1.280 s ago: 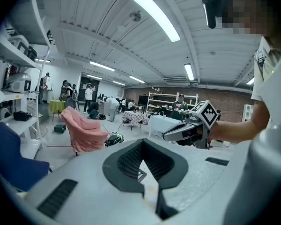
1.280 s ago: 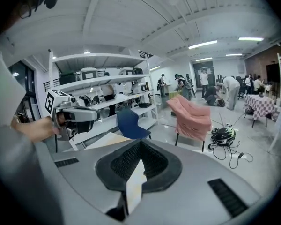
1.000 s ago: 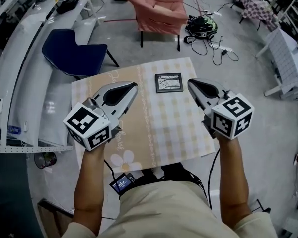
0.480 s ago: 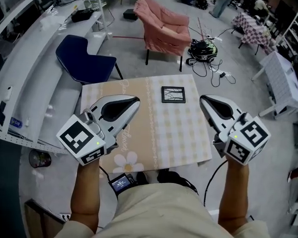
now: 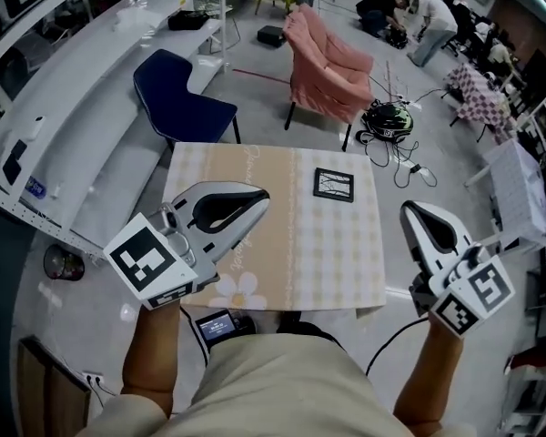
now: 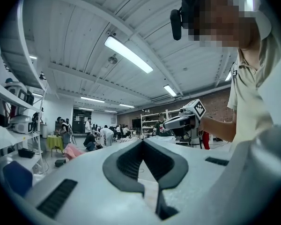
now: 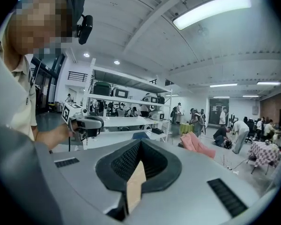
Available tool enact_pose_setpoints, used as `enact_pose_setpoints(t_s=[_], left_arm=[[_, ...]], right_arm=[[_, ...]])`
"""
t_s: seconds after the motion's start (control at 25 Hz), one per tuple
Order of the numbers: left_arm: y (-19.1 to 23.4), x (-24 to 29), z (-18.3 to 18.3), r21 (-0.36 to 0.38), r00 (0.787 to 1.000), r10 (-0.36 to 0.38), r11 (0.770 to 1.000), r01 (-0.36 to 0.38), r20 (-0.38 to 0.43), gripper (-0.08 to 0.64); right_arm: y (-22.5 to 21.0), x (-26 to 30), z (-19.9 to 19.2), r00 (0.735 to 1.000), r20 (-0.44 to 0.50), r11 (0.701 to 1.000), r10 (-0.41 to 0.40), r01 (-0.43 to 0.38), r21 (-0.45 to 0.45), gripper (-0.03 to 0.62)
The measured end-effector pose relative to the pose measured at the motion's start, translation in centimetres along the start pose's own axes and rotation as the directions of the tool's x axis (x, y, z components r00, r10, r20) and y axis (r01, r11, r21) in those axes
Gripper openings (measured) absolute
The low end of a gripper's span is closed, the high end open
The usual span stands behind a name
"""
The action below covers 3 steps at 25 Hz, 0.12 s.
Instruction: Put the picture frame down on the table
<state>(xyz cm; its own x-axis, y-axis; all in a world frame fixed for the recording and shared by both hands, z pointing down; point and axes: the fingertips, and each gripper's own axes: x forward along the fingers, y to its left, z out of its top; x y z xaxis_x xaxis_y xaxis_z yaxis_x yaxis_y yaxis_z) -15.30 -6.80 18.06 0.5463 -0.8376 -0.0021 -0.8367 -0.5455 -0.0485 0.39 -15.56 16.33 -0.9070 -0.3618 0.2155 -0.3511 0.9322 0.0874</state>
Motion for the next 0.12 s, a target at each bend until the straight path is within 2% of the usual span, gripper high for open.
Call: enact_pose_setpoints(t_s=[0.12], left_arm=[[-0.07, -1.43, 0.36, -0.001, 1.0, -0.006, 1.0, 0.006, 0.006, 0.006]], right_arm=[[1.41, 0.19, 0.81, 1.0, -0.003, 1.0, 0.0, 0.0, -0.006, 0.003]])
